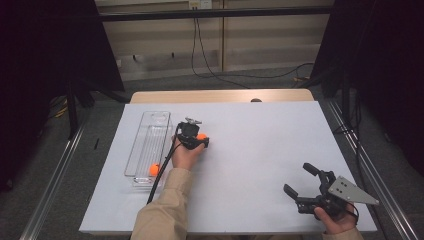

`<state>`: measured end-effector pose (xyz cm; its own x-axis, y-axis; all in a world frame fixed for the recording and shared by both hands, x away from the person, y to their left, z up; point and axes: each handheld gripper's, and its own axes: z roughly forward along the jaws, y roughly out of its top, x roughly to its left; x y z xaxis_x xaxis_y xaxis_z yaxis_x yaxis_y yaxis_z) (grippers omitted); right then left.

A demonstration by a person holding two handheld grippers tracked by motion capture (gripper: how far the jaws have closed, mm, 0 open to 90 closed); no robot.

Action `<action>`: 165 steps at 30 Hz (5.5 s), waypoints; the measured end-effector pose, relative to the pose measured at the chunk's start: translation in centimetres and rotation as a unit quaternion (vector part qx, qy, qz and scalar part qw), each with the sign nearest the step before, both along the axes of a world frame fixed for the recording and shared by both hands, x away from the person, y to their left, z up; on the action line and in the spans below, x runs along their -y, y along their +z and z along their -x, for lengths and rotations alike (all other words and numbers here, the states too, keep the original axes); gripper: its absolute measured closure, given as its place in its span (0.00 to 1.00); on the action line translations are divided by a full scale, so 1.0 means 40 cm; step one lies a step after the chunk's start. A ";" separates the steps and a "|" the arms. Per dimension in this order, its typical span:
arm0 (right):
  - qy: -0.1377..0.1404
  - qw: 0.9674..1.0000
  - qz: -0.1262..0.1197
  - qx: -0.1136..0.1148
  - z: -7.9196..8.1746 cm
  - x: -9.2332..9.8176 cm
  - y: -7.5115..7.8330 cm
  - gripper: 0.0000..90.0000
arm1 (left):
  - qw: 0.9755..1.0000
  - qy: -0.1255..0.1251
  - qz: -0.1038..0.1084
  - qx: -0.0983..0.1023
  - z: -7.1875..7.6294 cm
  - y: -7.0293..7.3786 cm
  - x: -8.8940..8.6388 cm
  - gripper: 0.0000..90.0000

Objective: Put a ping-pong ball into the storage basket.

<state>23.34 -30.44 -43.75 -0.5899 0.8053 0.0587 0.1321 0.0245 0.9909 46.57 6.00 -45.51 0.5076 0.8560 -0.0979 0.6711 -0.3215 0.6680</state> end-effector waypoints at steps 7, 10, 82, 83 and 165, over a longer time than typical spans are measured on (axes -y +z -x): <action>0.000 1.000 0.000 -0.001 0.000 0.001 0.000 0.05 | 1.000 0.004 0.001 -0.004 0.000 0.001 -0.001 0.57; 0.000 1.000 0.000 0.000 0.000 0.001 0.000 0.05 | 1.000 0.004 0.000 -0.003 0.001 0.003 -0.002 0.57; -0.001 1.000 0.002 -0.002 -0.004 0.000 -0.002 0.05 | 0.998 -0.060 0.020 -0.020 0.071 0.100 -0.019 0.57; -0.001 1.000 0.002 -0.002 -0.004 0.000 -0.002 0.05 | 0.998 -0.058 0.022 -0.020 0.072 0.100 -0.019 0.57; -0.003 1.000 0.006 -0.001 -0.002 0.000 -0.002 0.05 | 0.998 -0.045 0.039 -0.015 0.108 0.149 -0.170 0.57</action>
